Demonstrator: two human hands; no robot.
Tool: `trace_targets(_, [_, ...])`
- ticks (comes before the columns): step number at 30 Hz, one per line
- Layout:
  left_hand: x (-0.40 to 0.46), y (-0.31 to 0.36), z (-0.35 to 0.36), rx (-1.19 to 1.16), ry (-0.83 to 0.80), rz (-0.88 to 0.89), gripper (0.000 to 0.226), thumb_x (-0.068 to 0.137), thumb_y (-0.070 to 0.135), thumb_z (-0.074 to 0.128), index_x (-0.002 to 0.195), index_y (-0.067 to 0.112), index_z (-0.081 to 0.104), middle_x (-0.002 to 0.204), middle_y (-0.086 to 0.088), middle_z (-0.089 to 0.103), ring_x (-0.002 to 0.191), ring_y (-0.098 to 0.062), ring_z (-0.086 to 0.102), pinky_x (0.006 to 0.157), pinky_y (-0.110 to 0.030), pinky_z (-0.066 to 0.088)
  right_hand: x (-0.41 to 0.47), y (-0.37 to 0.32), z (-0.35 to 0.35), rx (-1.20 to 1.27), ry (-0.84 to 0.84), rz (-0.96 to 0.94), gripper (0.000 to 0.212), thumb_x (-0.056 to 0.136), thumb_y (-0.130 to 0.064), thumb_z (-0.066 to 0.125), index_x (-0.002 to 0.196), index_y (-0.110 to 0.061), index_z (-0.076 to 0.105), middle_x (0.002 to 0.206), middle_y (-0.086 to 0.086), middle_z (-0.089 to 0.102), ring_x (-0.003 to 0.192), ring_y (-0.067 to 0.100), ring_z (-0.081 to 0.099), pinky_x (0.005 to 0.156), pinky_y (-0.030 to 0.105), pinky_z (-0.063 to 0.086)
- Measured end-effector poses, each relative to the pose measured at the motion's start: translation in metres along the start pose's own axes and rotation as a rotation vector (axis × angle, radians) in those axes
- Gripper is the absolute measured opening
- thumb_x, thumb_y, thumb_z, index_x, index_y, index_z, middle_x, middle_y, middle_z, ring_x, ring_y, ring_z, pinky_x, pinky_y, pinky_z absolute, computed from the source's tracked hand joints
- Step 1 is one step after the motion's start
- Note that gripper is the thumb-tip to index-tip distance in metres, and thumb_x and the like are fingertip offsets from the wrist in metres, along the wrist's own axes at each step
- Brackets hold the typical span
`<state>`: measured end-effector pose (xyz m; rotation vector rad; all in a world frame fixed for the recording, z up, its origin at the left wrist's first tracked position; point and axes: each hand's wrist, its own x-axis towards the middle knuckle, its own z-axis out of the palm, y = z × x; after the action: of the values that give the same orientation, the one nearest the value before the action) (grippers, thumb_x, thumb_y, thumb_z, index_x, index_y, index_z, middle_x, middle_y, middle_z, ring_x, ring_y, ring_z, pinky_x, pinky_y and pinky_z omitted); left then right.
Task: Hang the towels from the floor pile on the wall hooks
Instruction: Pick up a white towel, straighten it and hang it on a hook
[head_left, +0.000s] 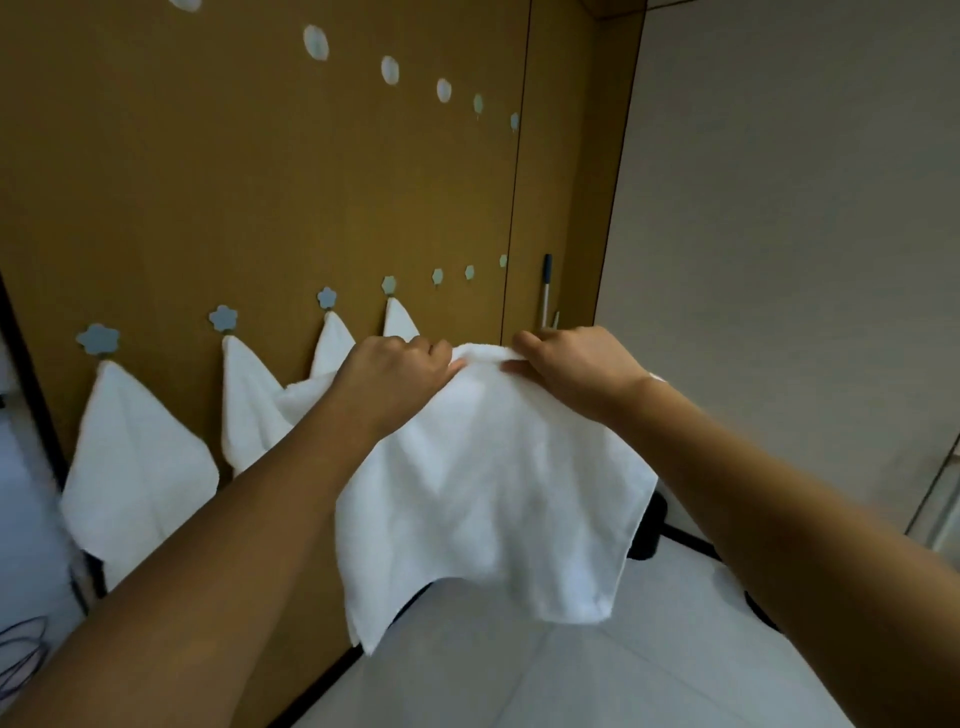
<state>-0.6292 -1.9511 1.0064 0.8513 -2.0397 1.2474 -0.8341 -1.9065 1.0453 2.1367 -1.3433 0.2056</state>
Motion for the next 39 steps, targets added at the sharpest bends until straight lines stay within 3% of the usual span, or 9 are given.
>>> trace_targets(8, [0.019, -0.007, 0.126, -0.024, 0.034, 0.089, 0.062, 0.103, 0.030, 0.015, 0.062, 0.010, 0.057, 0.044, -0.003, 0.046, 0.029, -0.016, 0.040, 0.041, -0.016, 0.023, 0.060, 0.050, 0.097, 0.000, -0.058, 0.014, 0.040, 0.101, -0.040, 0.024, 0.125, -0.014, 0.042, 0.096, 0.006, 0.054, 0.072, 0.018, 0.043, 0.062, 0.025, 0.032])
trace_targets(13, [0.039, -0.028, 0.219, -0.040, 0.096, 0.113, 0.080, 0.103, 0.028, -0.005, 0.067, 0.008, 0.064, 0.046, -0.005, 0.050, 0.030, -0.018, 0.044, 0.038, -0.016, 0.034, 0.120, 0.082, 0.148, -0.003, -0.077, 0.020, 0.041, 0.101, -0.041, 0.024, 0.126, -0.015, 0.042, 0.098, 0.007, 0.056, 0.074, 0.019, 0.047, 0.063, 0.026, 0.036])
trace_targets(18, [0.076, -0.074, 0.298, 0.072, 0.119, 0.051, 0.054, 0.098, 0.034, 0.027, 0.058, 0.012, 0.057, 0.042, -0.002, 0.047, 0.029, -0.017, 0.043, 0.041, -0.017, 0.022, 0.203, 0.119, 0.189, -0.009, -0.061, 0.018, 0.042, 0.101, -0.043, 0.023, 0.123, -0.014, 0.043, 0.101, 0.008, 0.058, 0.083, 0.025, 0.058, 0.069, 0.031, 0.048])
trace_targets(23, [0.090, -0.096, 0.357, 0.067, 0.084, 0.064, 0.055, 0.100, 0.036, 0.030, 0.058, 0.012, 0.055, 0.044, -0.002, 0.048, 0.030, -0.017, 0.043, 0.041, -0.018, 0.031, 0.247, 0.139, 0.233, 0.016, -0.042, 0.006, 0.041, 0.101, -0.042, 0.023, 0.124, -0.014, 0.042, 0.092, 0.003, 0.052, 0.071, 0.019, 0.045, 0.061, 0.025, 0.033])
trace_targets(26, [0.095, -0.101, 0.389, 0.124, 0.025, 0.090, 0.040, 0.091, 0.034, 0.051, 0.057, 0.013, 0.056, 0.043, 0.000, 0.046, 0.029, -0.013, 0.041, 0.038, -0.016, 0.027, 0.272, 0.156, 0.260, 0.032, -0.052, -0.007, 0.041, 0.101, -0.042, 0.023, 0.124, -0.014, 0.041, 0.089, 0.002, 0.047, 0.071, 0.019, 0.045, 0.062, 0.026, 0.033])
trace_targets(28, [0.103, -0.104, 0.411, 0.153, 0.011, 0.070, 0.041, 0.093, 0.032, 0.052, 0.056, 0.014, 0.055, 0.042, 0.001, 0.045, 0.029, -0.013, 0.040, 0.038, -0.016, 0.026, 0.293, 0.171, 0.276, 0.047, -0.043, -0.023, 0.041, 0.101, -0.042, 0.023, 0.124, -0.014, 0.042, 0.095, 0.004, 0.053, 0.072, 0.019, 0.045, 0.062, 0.026, 0.035])
trace_targets(33, [0.123, -0.106, 0.469, 0.146, -0.014, 0.026, 0.054, 0.099, 0.032, 0.027, 0.059, 0.012, 0.058, 0.042, -0.001, 0.046, 0.028, -0.016, 0.040, 0.040, -0.017, 0.030, 0.334, 0.211, 0.324, 0.056, 0.005, -0.077, 0.040, 0.101, -0.043, 0.023, 0.119, -0.013, 0.044, 0.098, 0.006, 0.058, 0.082, 0.026, 0.058, 0.065, 0.030, 0.044])
trace_targets(36, [0.146, -0.101, 0.493, 0.212, -0.051, 0.033, 0.043, 0.094, 0.030, 0.048, 0.056, 0.012, 0.057, 0.039, 0.000, 0.045, 0.026, -0.015, 0.039, 0.042, -0.016, 0.019, 0.352, 0.240, 0.351, 0.067, 0.015, -0.102, 0.040, 0.101, -0.043, 0.023, 0.117, -0.013, 0.044, 0.099, 0.007, 0.058, 0.085, 0.028, 0.059, 0.065, 0.031, 0.044])
trace_targets(39, [0.175, -0.097, 0.520, 0.226, -0.080, -0.006, 0.037, 0.090, 0.031, 0.058, 0.059, 0.011, 0.061, 0.041, -0.002, 0.049, 0.027, -0.017, 0.043, 0.041, -0.015, 0.021, 0.373, 0.279, 0.369, 0.074, 0.037, -0.129, 0.041, 0.101, -0.043, 0.022, 0.118, -0.013, 0.044, 0.101, 0.007, 0.058, 0.087, 0.027, 0.059, 0.065, 0.030, 0.041])
